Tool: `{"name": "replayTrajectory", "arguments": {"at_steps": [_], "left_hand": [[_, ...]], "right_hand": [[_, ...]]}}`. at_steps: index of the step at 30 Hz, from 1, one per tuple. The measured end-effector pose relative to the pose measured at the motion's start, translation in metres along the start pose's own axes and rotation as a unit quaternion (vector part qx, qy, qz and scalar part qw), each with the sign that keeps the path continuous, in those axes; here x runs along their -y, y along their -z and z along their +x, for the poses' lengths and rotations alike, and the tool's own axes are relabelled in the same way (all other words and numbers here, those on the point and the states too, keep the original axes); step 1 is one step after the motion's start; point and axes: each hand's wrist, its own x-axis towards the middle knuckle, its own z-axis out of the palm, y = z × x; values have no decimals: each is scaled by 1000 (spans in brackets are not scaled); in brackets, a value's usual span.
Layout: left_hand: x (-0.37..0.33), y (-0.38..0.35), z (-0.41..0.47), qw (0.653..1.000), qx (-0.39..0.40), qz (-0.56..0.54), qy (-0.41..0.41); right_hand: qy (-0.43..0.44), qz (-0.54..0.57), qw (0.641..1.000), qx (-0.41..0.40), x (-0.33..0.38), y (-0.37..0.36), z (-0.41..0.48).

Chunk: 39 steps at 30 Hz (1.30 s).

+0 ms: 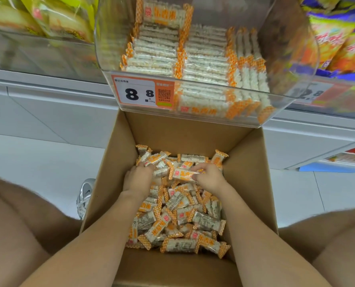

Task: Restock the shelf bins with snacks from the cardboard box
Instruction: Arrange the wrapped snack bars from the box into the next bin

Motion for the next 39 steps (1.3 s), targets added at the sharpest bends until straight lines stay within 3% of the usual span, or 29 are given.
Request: {"name": "replayTrajectory", "arguments": {"at_steps": [5, 11, 15, 18, 24, 29, 35, 39], "left_hand": [[-5, 42, -20, 998, -36, -39, -26], [-9, 117, -54, 974, 8, -183, -135], [-13, 170, -79, 928, 14, -329, -173], [-8, 200, -97, 920, -19, -339, -194], [0, 234, -127, 889, -159, -363, -231], [-1, 267, -139, 831, -171, -460, -262], [13, 301, -126, 825, -237, -438, -267], [22, 312, -108, 822, -338, -404, -217]], "right_hand": [[-60, 168, 976, -124, 33, 27, -29], [-1, 256, 966, -22, 72, 52, -78], [67, 233, 970, 18, 89, 56, -106], [122, 224, 967, 17, 102, 60, -125], [221, 227, 948, -25, 131, 63, -156], [324, 219, 918, -66, 153, 70, -175], [412, 67, 909, -13, 193, 84, -188], [424, 61, 899, -89, 221, 106, -170]]}}
